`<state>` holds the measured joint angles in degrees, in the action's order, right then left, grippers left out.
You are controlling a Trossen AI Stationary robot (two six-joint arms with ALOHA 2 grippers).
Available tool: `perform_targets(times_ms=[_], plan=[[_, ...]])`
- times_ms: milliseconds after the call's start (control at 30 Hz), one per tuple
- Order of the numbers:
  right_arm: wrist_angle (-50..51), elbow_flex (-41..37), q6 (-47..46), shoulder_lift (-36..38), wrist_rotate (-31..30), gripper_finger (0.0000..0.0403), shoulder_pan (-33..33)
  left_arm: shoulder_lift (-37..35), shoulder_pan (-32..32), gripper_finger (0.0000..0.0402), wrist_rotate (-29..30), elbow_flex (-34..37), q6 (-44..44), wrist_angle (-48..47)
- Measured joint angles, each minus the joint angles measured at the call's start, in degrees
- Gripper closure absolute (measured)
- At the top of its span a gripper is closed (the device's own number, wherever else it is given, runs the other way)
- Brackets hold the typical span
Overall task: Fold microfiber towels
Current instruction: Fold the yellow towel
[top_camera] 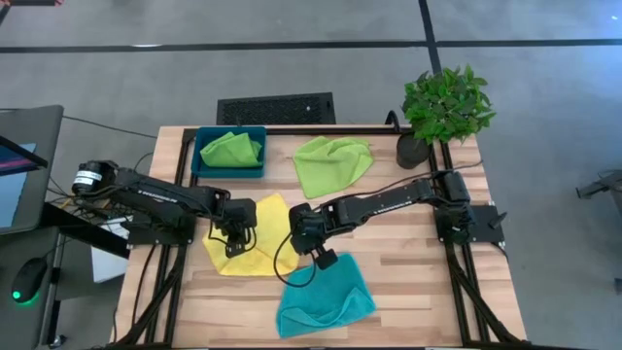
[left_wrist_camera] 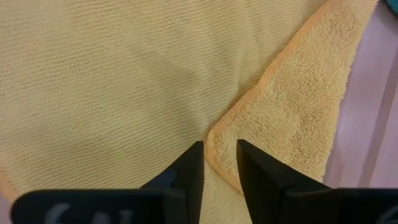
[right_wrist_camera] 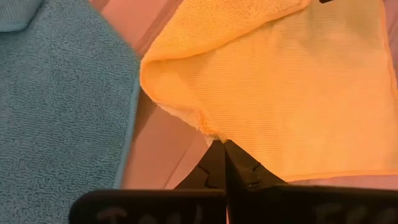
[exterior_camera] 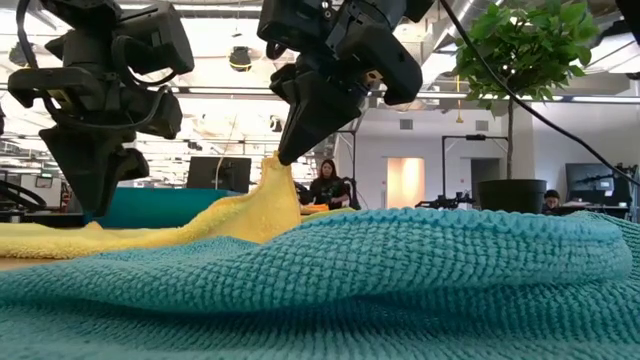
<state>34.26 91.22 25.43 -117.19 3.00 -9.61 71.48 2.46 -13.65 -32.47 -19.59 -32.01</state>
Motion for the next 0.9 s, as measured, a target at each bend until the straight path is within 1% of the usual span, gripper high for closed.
perform_targets(times_ms=[133,333,467,600,767,900], plan=[[0.0,0.0,0.0,0.0,0.0,0.0396,0.0,0.0,0.0,0.0307,0.0,0.0,1.8,0.0],[0.0,0.0,0.0,0.0,0.0,0.0396,0.0,0.0,0.2,0.0307,0.3,0.0,2.0,0.0],[0.0,0.0,0.0,0.0,0.0,0.0396,0.0,1.9,1.7,0.0307,2.3,0.0,2.1,0.0],[0.0,0.0,0.0,0.0,0.0,0.0396,0.0,3.8,2.9,0.0307,1.2,0.0,4.5,1.0],[0.0,0.0,0.0,0.0,0.0,0.0396,0.2,3.8,3.2,0.0328,-1.1,0.0,4.5,2.0],[0.0,0.0,0.0,0.0,0.0,0.0396,0.3,3.8,3.2,0.0357,-0.3,0.0,5.0,2.0]])
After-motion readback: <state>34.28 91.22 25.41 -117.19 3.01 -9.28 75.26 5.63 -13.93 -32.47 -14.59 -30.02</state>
